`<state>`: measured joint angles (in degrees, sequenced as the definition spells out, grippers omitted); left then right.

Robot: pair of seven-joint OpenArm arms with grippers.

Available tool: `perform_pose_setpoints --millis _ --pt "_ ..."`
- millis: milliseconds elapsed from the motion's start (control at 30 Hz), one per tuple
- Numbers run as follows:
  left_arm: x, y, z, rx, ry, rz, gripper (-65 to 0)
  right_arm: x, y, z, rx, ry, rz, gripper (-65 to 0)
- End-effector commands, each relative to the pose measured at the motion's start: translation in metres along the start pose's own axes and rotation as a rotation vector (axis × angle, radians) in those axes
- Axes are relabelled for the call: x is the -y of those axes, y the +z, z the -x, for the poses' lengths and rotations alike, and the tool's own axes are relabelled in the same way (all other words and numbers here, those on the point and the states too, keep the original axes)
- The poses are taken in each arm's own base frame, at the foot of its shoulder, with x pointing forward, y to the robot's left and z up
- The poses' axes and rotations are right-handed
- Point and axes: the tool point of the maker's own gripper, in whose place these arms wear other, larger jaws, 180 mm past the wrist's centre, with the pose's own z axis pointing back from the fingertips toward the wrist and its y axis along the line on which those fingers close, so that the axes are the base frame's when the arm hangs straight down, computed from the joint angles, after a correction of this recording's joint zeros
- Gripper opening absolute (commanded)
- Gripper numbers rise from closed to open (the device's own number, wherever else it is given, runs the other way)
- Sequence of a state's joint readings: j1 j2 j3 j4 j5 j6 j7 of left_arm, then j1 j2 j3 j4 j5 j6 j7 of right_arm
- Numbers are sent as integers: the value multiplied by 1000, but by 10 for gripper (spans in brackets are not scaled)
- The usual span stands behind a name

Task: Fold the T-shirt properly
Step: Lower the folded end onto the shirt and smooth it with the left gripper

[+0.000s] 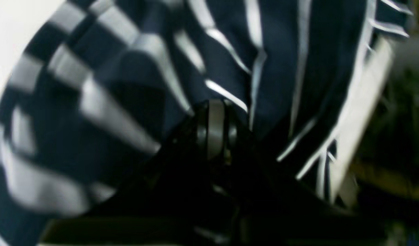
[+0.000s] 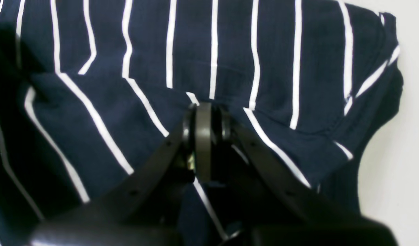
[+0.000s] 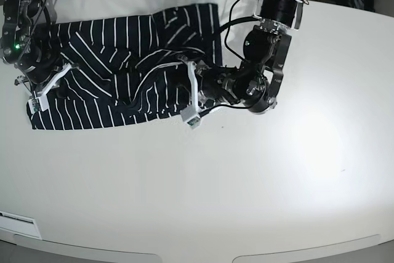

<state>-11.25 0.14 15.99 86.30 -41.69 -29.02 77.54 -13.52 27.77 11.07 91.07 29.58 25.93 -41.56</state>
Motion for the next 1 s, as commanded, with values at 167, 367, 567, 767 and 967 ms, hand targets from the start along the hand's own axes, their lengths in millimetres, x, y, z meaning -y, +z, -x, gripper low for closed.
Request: perform_pose_setpoints --millis 167,367,567,767,967 --pt "51 -14 -5 -24 -133 174 -650 -2 0 29 -130 19 -7 -573" --pt "38 -11 -5 -53 -172 119 -650 -3 0 29 -128 20 -7 -573" --pt "-3 14 6 -103 -186 15 -650 -3 0 30 -133 22 -9 -573" --pt "-42 46 9 -113 -226 -88 -650 -3 0 30 -132 22 -9 -573" --pt "-53 71 -26 -26 -244 -112 -650 -3 0 29 -131 21 -10 -573"
